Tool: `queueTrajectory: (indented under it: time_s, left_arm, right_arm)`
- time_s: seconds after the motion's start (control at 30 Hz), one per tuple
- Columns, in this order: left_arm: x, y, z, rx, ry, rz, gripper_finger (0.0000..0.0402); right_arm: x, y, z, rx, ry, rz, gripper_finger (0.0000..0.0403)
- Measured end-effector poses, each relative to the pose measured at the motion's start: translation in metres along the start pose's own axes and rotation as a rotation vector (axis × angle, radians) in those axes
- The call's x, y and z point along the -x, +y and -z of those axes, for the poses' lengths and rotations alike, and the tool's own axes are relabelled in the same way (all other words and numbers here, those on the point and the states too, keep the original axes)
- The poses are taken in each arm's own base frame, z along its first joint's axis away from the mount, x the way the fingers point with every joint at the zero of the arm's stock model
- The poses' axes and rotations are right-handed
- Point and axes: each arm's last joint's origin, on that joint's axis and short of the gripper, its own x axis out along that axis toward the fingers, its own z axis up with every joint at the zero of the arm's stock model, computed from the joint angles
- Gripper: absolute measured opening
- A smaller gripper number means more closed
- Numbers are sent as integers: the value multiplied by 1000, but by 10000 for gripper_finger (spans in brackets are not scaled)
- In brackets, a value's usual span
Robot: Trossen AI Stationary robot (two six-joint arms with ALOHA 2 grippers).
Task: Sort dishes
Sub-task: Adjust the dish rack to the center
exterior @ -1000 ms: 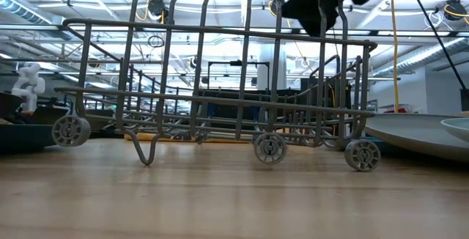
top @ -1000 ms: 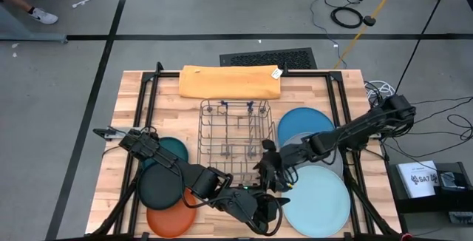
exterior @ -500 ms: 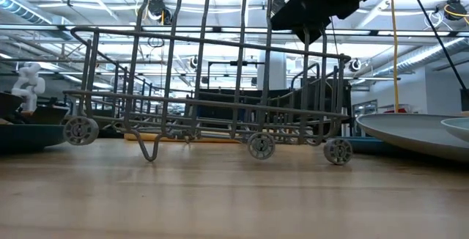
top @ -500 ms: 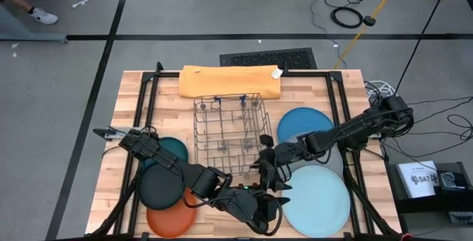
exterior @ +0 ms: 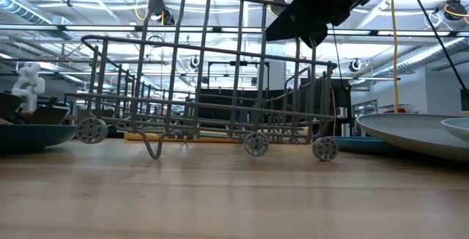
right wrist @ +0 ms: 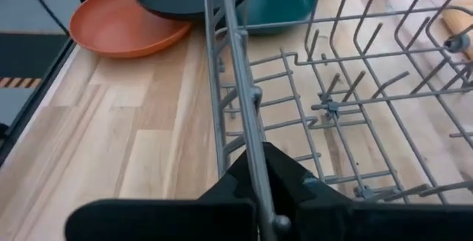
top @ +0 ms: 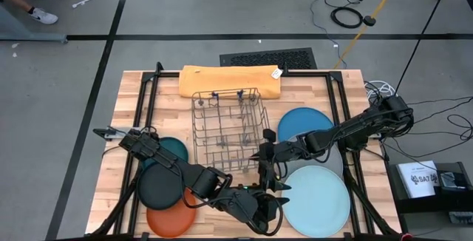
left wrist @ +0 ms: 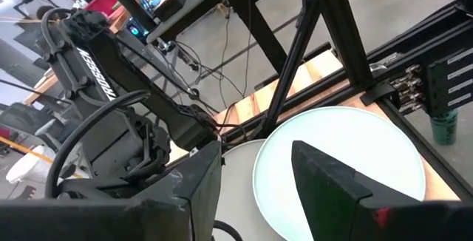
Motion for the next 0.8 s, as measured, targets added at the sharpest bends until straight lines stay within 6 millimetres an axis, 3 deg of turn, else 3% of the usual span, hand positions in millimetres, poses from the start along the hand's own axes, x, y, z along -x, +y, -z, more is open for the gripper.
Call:
queueTrajectory:
  time_s: [0.47,0.8]
  left_arm:
    - [0,0,0,0,8,-12,166]
    - [0,0,0,0,8,-12,166]
  right_arm:
    - [1,-5,2,-90,11,108,0]
    - [19,-4,4,-42,92,76,0]
